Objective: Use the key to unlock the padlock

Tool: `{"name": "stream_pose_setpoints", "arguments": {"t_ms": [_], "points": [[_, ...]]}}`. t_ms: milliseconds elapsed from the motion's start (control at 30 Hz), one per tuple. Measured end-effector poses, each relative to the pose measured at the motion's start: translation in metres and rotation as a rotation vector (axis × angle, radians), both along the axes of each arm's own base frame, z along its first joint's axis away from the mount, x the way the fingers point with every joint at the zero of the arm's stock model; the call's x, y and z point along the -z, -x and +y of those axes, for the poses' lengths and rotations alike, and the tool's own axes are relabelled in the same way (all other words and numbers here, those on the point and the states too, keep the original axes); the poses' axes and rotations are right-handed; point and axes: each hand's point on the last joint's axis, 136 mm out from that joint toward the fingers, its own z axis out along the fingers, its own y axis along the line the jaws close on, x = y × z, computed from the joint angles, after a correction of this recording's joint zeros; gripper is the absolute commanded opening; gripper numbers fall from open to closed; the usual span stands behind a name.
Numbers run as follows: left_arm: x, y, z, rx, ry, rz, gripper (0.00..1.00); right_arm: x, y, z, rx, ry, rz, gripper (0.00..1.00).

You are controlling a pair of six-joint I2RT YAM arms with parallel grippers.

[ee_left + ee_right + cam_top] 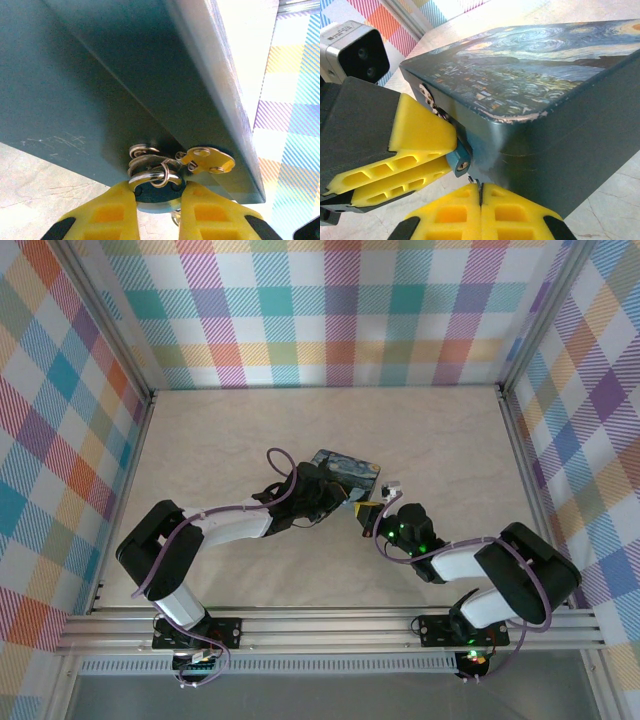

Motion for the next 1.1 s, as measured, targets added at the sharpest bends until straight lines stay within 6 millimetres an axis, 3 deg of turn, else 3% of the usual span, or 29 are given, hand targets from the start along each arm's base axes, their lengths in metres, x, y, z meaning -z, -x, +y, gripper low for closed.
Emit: {"name": "stream_pose_setpoints", "arguments": {"t_ms": [1100], "points": [[-0.0015, -0.0007, -0.0010, -0.012, 0.015, 0.006, 0.18, -0.0084, -0.0074, 0.0027, 0.016, -0.041, -0.021, 0.00]]}}
